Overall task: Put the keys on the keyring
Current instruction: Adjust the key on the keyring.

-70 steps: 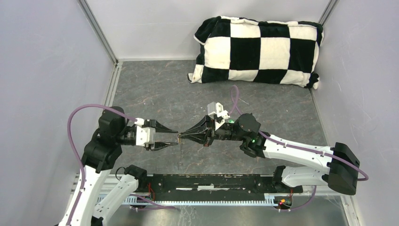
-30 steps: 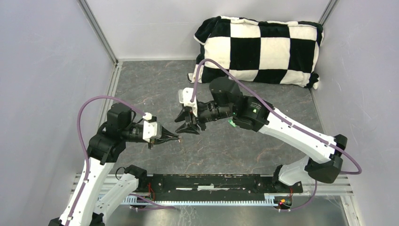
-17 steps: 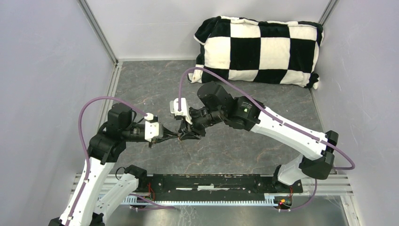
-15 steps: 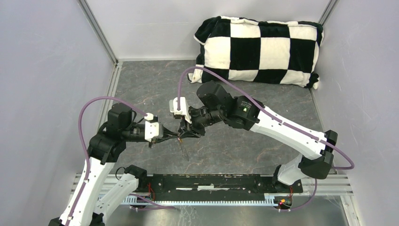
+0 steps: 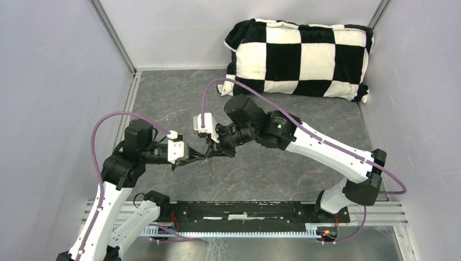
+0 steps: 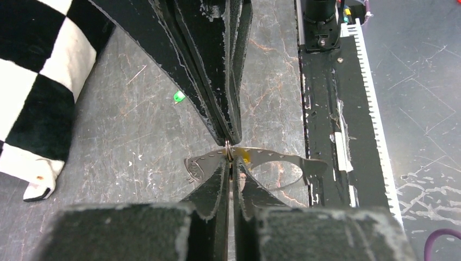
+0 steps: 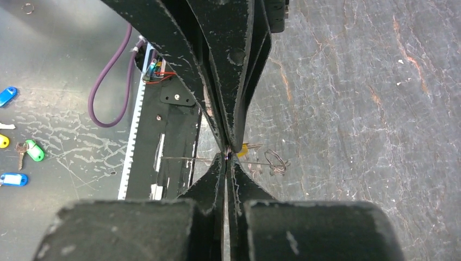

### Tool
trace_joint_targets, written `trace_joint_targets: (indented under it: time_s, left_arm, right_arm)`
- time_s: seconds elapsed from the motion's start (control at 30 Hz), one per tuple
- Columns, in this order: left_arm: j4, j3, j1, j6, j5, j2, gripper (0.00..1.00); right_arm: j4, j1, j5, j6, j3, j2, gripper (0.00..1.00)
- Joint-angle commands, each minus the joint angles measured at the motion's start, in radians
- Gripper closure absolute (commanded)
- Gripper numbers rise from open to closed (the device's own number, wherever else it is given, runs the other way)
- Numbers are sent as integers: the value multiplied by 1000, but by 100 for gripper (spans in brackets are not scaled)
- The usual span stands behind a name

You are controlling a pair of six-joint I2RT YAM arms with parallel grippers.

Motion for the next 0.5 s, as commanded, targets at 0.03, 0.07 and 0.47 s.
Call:
trace_joint_targets:
  time_s: [0.03, 0.07, 0.47]
  left_arm:
    - [19, 8, -3, 25, 33, -15, 61]
    - [17, 9, -3, 26, 21, -21, 53]
    - [220, -142, -2, -76, -52, -171, 55]
  right_arm:
    - [96, -4, 57, 33, -15, -38, 100]
    - [139, -14, 53, 52, -45, -61, 100]
    - [965, -124, -135, 482, -601, -332, 100]
